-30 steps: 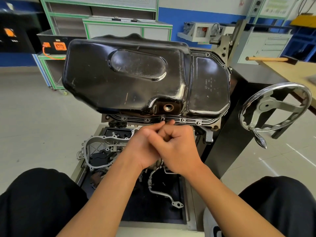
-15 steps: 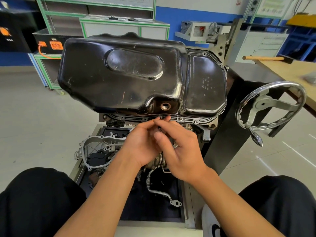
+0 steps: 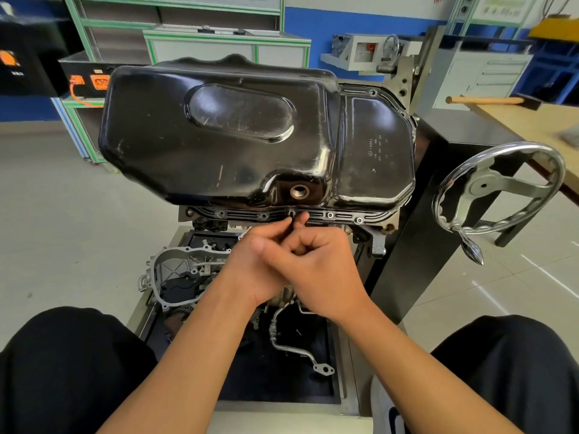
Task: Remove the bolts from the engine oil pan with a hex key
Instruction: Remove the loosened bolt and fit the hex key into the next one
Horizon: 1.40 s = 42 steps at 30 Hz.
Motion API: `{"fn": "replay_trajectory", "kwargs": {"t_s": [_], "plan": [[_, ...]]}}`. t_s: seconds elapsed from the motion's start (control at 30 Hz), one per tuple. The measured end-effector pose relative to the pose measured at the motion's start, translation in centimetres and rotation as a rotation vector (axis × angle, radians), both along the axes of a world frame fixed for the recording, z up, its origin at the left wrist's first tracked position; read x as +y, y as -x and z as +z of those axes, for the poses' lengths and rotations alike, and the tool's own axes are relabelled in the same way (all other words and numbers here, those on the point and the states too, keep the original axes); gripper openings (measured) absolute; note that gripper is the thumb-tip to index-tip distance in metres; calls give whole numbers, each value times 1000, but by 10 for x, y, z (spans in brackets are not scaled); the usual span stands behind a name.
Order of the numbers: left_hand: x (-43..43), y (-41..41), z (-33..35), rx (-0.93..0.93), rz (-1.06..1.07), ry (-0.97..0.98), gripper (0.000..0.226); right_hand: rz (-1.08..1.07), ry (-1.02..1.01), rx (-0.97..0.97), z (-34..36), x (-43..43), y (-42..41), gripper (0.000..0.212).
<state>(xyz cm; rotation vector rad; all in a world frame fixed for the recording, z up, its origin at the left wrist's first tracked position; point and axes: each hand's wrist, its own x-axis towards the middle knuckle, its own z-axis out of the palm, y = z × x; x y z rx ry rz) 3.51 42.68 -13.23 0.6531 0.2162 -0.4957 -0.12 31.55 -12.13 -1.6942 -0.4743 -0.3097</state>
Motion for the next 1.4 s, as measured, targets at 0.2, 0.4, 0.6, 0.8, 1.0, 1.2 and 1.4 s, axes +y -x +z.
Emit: {"fn": "replay_trajectory", "kwargs": {"t_s": [0.2,0.4,0.6,0.8,1.0,1.2,1.4], "plan": [[0,1,5,11,4,-3,21,-109,279,-269,5,-9,10,10],[-9,2,13,-69,58,-80,15,-26,51,-181,-5,-21,-4,33],[-5,6,12,-98,61,-56,22,182,-265,57,4,-4,-9,41],[-7,4,7,-85,62,-79,17,157,-149,78,11,-5,-11,45],[-2,5,9,-71,8,-108,14,185,-13,106,12,-9,-1,24],[-4,7,13,-74,0,-149,11,130,-2,83,12,-8,5,35],[-5,6,15,-94,-4,-139,12,73,9,34,12,-10,6,39]]}}
